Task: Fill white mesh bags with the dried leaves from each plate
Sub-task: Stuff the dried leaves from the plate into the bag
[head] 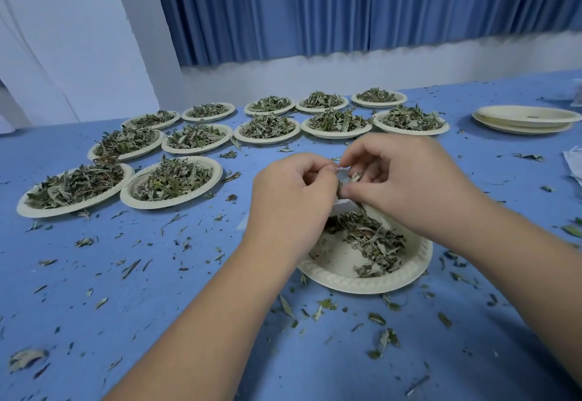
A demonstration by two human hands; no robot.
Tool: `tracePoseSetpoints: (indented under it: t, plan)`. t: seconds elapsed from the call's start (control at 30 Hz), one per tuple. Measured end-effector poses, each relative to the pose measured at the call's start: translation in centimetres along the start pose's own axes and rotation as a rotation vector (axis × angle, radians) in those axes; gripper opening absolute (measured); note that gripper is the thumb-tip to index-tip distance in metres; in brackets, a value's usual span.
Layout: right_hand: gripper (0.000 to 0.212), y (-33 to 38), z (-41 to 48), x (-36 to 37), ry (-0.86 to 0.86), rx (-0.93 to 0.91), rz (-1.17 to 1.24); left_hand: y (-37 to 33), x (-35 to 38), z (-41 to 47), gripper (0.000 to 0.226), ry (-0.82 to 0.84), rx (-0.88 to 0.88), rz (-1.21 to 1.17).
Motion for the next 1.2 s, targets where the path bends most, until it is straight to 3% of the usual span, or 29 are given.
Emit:
tracePoseSetpoints:
  t: [0.2,0.63,0.77,1.03,1.2]
  plan:
    - [0.033,-0.3,0.3,-0.3,0.096,0.151,0.242,0.1,-0.1,0.1,0.019,-0.003,-0.019,-0.024]
    - [0.018,0.2,-0.4,1.1,-0.102,-0.153,-0.132,0.1,0.0,0.0,0.021,0.024,-0.033,-0.059]
    - [0.021,0.1,-0.3,1.4,-0.107,-0.111,-0.152,0.0,0.0,0.0,0.023,0.034,-0.055,-0.071]
    - [0.025,-0.8,0.3,0.7,-0.026,0.061,0.209,-0.2,0.1,-0.1,0.022,0.02,-0.056,-0.09]
    - [0.031,-1.7,1.0,0.7,-0.058,0.156,0.199,-0.4,0.2,-0.2,0.023,0.023,-0.063,-0.103]
Point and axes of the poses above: each hand's wrist, its own z-axis towards the middle knuckle, its own x-axis out of the palm, y = z × x, the point moved 1 cm from there along z, towards the middle knuckle, and after that the axes turned 13 degrees about -y, right-handed, at the moved point
